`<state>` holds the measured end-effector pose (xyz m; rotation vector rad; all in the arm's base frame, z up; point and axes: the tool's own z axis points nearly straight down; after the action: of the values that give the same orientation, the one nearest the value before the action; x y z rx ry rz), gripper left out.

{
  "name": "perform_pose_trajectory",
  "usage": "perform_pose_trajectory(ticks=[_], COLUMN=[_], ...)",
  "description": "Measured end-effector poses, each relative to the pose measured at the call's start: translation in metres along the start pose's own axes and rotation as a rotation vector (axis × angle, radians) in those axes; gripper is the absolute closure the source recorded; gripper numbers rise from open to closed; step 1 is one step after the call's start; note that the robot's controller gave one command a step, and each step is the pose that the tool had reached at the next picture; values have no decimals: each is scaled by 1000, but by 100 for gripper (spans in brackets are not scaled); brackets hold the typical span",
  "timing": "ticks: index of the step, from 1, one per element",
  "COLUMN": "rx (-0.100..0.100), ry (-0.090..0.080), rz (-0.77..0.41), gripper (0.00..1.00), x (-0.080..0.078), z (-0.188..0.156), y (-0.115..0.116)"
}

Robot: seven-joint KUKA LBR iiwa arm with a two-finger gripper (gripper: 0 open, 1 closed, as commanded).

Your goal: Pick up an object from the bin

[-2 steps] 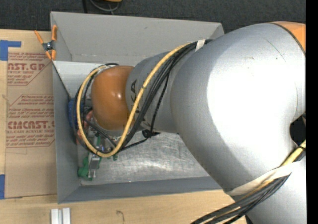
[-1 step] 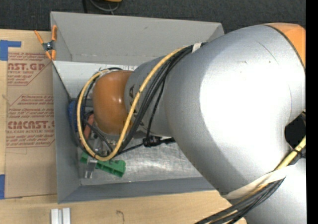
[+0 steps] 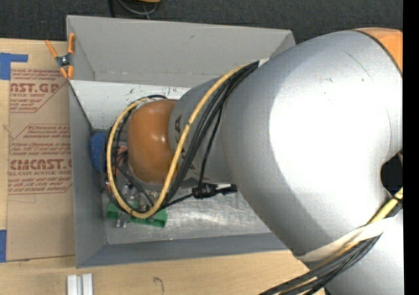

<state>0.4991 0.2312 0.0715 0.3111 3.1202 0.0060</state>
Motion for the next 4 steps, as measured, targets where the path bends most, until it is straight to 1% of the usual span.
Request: perform_pose_trajectory(ticks=[1,2,3,4], rx=[0,4,2,2], ry=[0,13,-3,5], rz=[0,63,85,-115], gripper=[100,100,100,100], x=[0,-23,-44,-52], z=[0,1,1,1], y=[0,5,12,11])
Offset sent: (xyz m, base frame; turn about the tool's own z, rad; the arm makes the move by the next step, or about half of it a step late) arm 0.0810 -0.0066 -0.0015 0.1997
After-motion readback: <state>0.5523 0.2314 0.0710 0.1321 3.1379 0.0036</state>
